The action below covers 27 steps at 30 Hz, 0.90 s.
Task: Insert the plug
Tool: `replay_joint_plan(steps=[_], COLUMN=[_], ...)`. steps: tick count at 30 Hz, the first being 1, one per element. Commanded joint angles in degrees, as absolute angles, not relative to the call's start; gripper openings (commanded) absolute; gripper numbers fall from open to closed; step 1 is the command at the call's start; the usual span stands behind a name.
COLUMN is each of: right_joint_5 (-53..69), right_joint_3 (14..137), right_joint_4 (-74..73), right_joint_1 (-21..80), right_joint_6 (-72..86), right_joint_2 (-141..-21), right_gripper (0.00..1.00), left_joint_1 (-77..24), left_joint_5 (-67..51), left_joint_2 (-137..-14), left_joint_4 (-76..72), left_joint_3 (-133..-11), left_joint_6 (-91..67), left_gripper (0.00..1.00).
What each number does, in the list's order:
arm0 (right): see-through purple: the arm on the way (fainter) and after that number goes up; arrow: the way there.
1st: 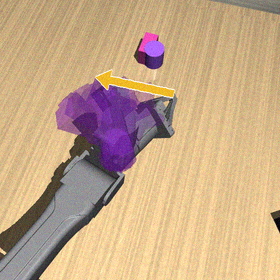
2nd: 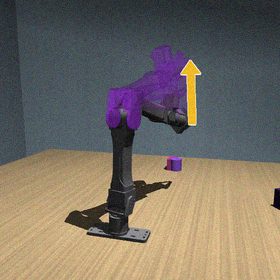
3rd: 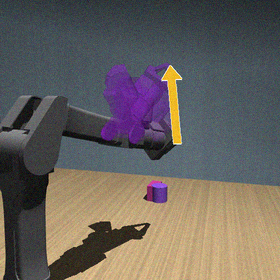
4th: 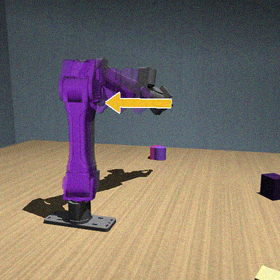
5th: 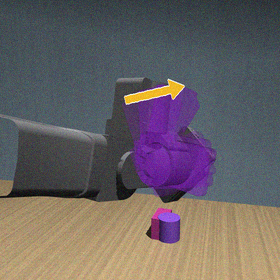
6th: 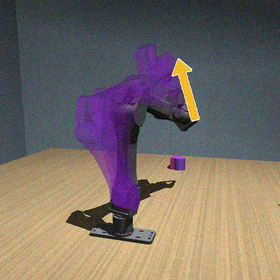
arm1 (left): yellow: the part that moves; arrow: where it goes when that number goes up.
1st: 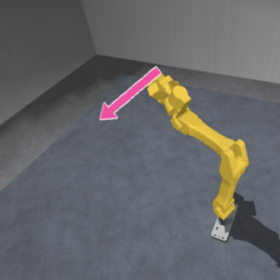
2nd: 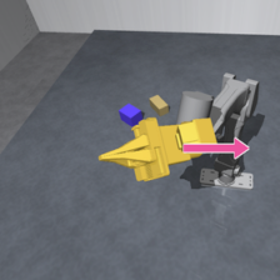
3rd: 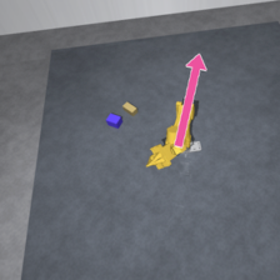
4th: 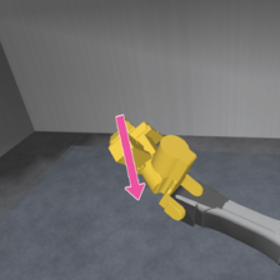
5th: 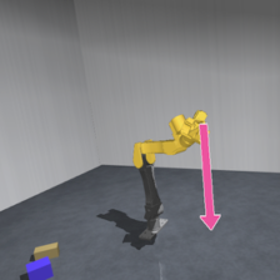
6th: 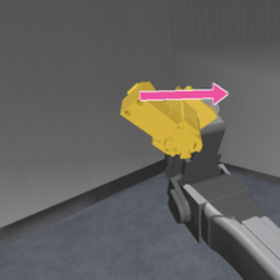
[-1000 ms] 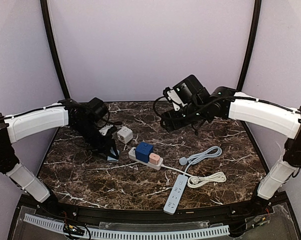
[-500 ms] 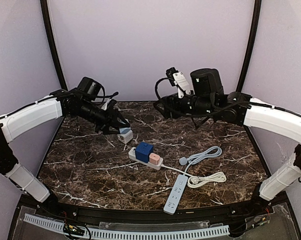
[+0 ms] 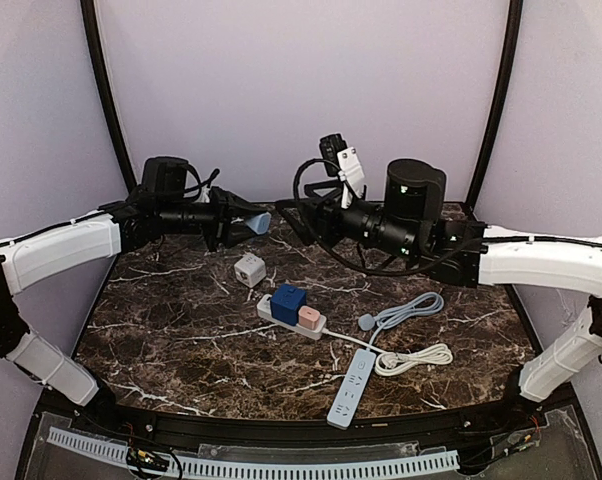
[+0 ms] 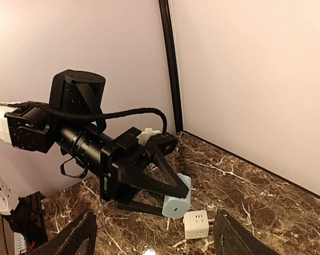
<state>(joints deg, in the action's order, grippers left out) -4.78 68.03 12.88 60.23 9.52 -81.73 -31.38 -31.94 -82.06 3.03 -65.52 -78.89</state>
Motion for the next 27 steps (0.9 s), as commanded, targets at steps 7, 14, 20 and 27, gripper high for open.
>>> replay_joint_plan(steps=[7,14,20,27], right_joint_5=[-17.95,-18.73,-18.41,-18.20], right_joint_3=[75.38,79.37,82.02,85.17], right_joint_4=[21.88,21.14,20.25,16.62], right_joint_1=[63.37,63.13,62.28,60.81], right_joint_6=[12.21,11.05,11.75,13.95], right_joint_2=[-95.38,-99.20,-101.01,-103.15], right_gripper=[0.72,0.68,0.63,0.63], left_joint_1=[-31.11,-30.98,-30.85,-30.63], left_joint_5=[-28.96,-28.97,-29.16,-29.67], left_joint_2=[-81.29,-80.24,-79.73,-79.56], left_joint_4=[-13.13,-15.99,-18.19,-21.35], left_joint_3=[-64.87,-63.04,-61.89,-61.36], left_joint_6=[-93.56,-95.82,-96.45,-97.12], left_gripper=[0.22,0.22,0.22,0.22])
